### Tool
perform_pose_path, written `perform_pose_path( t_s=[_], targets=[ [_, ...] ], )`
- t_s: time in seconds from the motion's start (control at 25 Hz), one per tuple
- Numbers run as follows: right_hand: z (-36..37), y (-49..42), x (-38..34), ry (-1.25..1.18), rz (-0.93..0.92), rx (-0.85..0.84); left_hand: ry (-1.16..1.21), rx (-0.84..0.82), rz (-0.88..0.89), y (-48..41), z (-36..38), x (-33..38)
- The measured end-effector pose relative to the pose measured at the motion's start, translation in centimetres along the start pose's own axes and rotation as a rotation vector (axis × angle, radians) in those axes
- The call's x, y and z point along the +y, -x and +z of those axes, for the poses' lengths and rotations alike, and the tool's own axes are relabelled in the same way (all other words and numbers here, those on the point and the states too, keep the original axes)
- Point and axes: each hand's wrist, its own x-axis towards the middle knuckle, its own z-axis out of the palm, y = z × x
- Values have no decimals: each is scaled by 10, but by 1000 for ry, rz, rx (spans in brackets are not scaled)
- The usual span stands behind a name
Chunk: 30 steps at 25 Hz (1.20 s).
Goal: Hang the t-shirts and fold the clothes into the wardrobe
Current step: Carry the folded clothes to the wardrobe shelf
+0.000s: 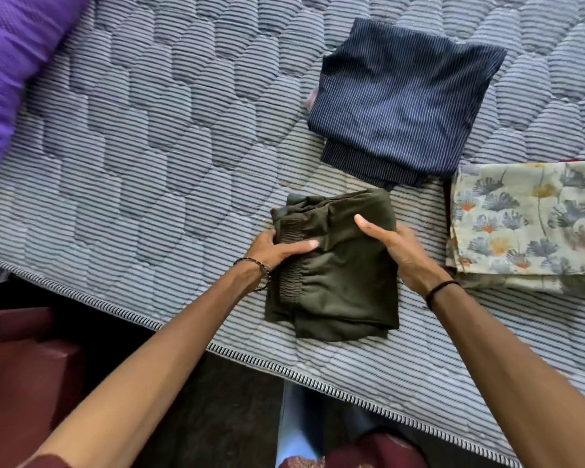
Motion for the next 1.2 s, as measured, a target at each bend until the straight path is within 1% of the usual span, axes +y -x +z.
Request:
perform_pose_path(
  t_s=[0.08, 0.2, 0.32, 0.48, 0.56, 0.68, 0.76, 0.88, 1.0, 1.2],
  targets=[
    [8, 8, -2, -37, -23, -21, 85, -7, 4, 2, 3, -3],
    [17, 10, 0, -73, -60, -46, 222, -89, -1, 6, 2, -12],
    [28, 5, 3, -27, -57, -31, 291, -160, -38, 16, -1, -14],
    [40, 2, -2, -1, -82, -14, 392, -152, -97, 26, -20, -22],
    [47, 5, -8, 17, -78, -42, 447, -178, -122, 37, -33, -28],
    [63, 14, -20, 75, -64, -109, 570, -184, -111, 65, -44, -33],
    [80, 30, -29, 110, -58, -180, 662, -129, -60, 93, -51, -32],
    [108, 62, -45, 146, -59, -286, 735, -7, 16, 144, -62, -29],
    [138, 94, -56, 166, -45, -364, 853, 99, 25, 197, -70, -27],
    [191, 147, -72, 329, -11, -548, 1085, 280, 115, 289, -84, -24]
  ],
)
